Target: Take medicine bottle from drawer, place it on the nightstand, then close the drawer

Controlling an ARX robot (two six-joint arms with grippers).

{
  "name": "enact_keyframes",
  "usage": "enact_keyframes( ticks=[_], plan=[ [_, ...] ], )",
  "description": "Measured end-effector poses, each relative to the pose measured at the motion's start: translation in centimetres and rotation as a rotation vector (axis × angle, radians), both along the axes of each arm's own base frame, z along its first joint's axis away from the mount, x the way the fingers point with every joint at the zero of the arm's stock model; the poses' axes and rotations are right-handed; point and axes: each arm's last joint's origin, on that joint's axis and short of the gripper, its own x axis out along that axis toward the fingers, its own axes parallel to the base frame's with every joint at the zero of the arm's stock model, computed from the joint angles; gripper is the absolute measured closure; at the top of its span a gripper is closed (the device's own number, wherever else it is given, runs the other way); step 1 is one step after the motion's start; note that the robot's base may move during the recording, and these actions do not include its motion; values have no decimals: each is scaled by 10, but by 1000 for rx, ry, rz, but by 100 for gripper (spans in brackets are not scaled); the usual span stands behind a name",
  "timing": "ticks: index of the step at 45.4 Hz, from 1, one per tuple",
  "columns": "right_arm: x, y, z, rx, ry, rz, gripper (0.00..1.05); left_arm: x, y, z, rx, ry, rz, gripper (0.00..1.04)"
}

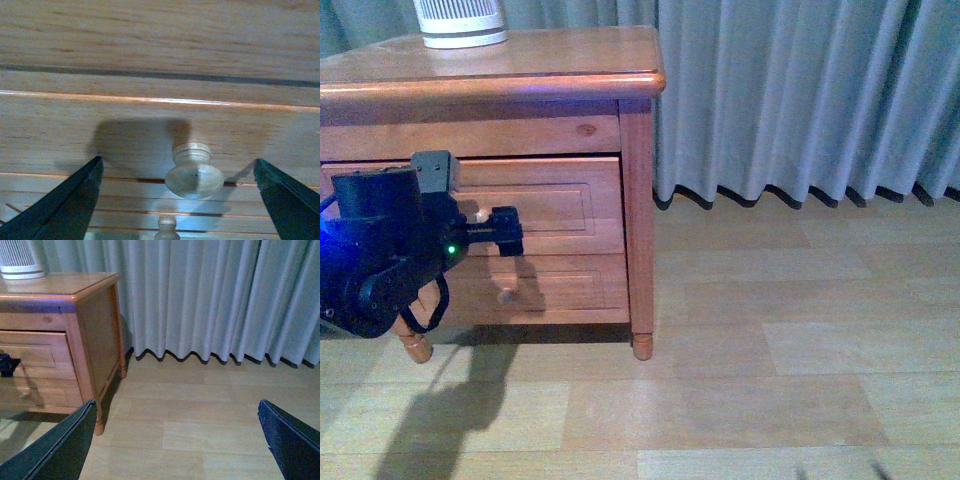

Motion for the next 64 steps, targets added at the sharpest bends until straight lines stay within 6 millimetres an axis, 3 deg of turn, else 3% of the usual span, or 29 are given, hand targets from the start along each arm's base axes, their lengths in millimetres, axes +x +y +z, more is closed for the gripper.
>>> enact_keyframes(
  ticks=[10,16,22,30,40,44,51,64],
  plan=[
    [0,0,0,0,0,0,7,0,2,0,4,-2,2,39],
    [0,0,0,0,0,0,7,0,2,-2,3,-4,-8,64],
    [0,0,0,0,0,0,7,0,0,-2,2,-4,-17,78],
    [0,0,0,0,0,0,7,-2,1,-3,2,-17,-18,79],
    [0,0,0,0,0,0,7,-30,3,-6,4,-27,-18,79],
    [0,0,0,0,0,0,7,-46,4,-5,4,-20,-19,79],
    [0,0,0,0,0,0,7,-93,8,0,2,23,-47,79],
    [0,0,0,0,0,0,7,-152,8,9,12,135,-99,79]
  ],
)
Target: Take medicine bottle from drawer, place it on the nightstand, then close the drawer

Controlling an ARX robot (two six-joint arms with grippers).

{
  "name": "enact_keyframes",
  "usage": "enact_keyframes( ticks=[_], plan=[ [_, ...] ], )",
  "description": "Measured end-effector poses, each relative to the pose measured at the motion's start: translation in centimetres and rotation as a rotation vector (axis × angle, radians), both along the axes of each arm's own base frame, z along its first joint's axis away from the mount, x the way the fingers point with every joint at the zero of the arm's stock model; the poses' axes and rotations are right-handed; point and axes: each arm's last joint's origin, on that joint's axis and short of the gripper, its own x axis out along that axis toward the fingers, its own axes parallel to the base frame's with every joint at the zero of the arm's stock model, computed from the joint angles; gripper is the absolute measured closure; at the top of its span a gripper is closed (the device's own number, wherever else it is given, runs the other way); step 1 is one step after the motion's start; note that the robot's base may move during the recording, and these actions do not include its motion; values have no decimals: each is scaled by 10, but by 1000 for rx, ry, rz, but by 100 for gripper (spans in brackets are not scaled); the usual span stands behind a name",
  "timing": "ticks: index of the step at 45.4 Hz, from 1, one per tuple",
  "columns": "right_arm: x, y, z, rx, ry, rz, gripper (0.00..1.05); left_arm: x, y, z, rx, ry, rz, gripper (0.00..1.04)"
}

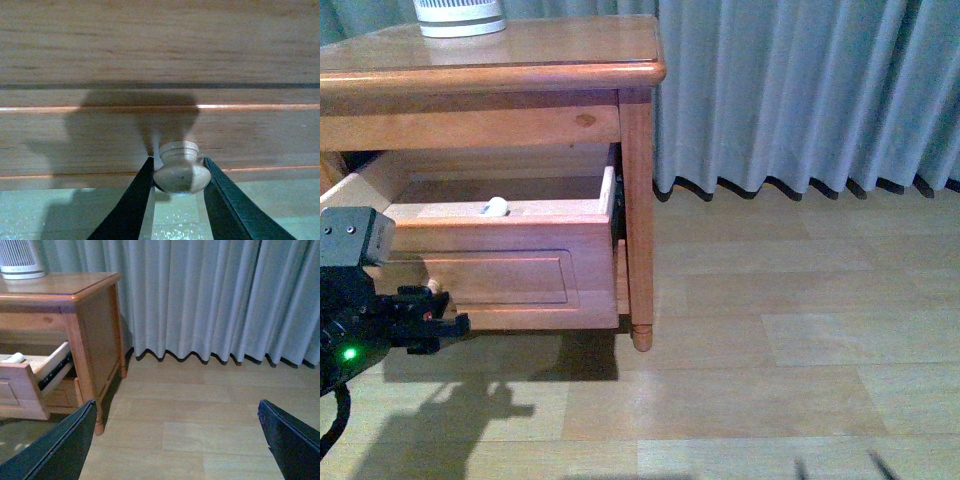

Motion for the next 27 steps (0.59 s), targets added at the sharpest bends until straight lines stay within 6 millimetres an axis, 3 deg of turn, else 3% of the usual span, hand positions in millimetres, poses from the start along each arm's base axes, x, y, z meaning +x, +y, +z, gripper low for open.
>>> enact_keyframes(
  ticks=[11,27],
  plan=[
    [0,0,0,0,0,0,7,-10,-2,2,8,49,-9,79],
    [0,0,0,0,0,0,7,-20,-6,6,42,80,-66,22]
  ],
)
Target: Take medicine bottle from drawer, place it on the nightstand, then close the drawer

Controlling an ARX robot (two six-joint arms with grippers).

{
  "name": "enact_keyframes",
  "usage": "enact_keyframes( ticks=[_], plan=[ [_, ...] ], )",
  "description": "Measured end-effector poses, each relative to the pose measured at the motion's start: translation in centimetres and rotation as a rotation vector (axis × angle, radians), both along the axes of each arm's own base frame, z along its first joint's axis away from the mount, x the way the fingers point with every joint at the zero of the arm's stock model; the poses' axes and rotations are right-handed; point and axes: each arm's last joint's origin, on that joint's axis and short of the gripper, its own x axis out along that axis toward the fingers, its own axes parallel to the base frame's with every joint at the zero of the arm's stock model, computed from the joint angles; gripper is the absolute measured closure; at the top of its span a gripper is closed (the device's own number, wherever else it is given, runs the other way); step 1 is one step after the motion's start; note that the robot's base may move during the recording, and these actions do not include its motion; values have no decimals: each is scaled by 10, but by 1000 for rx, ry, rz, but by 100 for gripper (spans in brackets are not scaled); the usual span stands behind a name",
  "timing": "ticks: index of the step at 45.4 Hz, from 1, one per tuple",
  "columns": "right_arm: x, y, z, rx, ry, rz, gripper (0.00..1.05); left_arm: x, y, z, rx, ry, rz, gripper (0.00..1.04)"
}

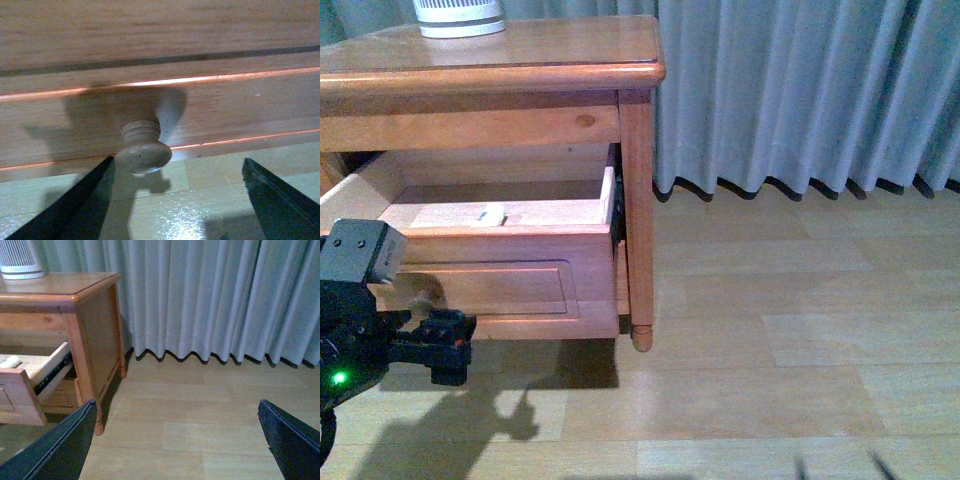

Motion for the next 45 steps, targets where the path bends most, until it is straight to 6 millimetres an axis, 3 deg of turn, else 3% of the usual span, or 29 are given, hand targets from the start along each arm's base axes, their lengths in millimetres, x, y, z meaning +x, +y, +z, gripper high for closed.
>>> enact_keyframes(
  ticks=[4,10,14,20,24,32,40,45],
  plan=[
    [0,0,0,0,0,0,7,-4,5,11,12,-17,21,6],
    [0,0,0,0,0,0,7,-14,19,45,34,-112,72,7],
    [0,0,0,0,0,0,7,-26,25,81,55,-215,91,7],
    [0,0,0,0,0,0,7,-45,23,114,59,-283,90,7],
    [0,0,0,0,0,0,7,-76,11,134,56,-310,72,7],
    [0,0,0,0,0,0,7,-129,-13,148,20,-286,30,7],
    [0,0,0,0,0,0,7,-182,-22,156,-30,-256,67,7],
    [0,0,0,0,0,0,7,-189,-21,160,-59,-276,77,7]
  ],
)
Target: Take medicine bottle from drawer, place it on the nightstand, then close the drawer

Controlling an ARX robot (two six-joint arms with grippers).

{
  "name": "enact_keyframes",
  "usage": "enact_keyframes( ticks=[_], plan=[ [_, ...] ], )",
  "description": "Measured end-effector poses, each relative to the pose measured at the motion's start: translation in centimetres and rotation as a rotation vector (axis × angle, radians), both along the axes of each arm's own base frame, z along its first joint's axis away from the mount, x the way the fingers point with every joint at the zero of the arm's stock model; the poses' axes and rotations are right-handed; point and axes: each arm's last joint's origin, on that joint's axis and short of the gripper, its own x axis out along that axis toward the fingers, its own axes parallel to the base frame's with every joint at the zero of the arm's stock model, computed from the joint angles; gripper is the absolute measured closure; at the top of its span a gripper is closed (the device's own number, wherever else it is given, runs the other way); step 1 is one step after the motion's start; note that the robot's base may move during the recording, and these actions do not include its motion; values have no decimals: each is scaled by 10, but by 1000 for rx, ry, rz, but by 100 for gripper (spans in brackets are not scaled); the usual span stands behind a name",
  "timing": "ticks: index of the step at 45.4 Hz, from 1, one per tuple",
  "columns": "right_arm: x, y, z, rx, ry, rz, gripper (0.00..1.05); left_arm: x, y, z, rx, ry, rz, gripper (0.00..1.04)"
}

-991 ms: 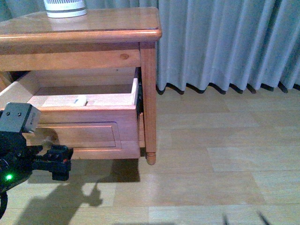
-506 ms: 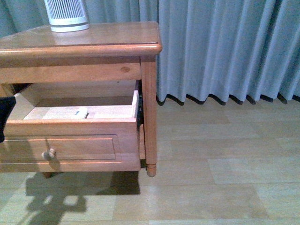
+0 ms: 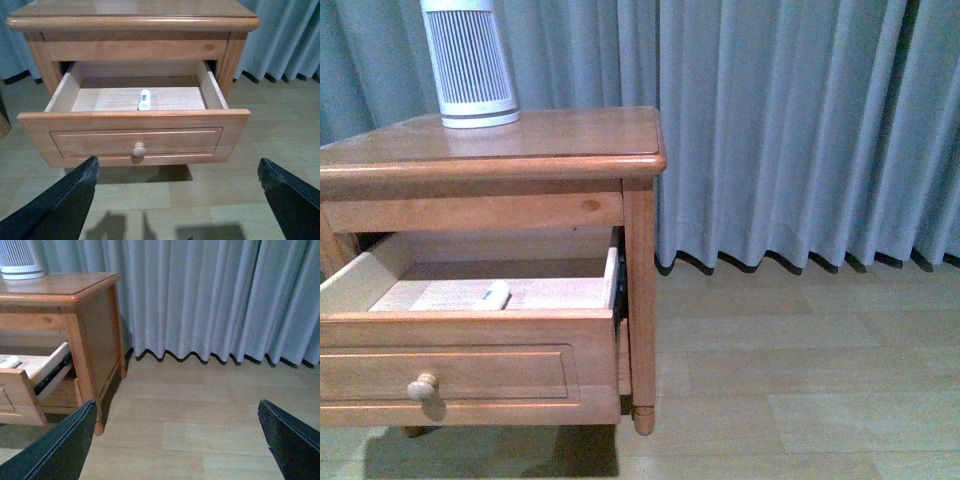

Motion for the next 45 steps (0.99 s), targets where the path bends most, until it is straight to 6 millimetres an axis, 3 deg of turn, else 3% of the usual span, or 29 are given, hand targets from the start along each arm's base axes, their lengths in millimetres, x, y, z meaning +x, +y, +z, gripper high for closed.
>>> enact_keyframes(
  ticks=[9,17,26,34,45],
  plan=[
    [0,0,0,0,0,0,7,0,0,-1,-3,-11,16,8],
    [0,0,0,0,0,0,7,-6,9,-8,-10,-184,130,34],
    [0,0,0,0,0,0,7,-12,19,-15,-5,-195,134,66],
    [0,0,0,0,0,0,7,-18,26,-20,-4,-200,138,102],
    [0,0,0,0,0,0,7,-23,37,-31,1,-203,139,101]
  ],
)
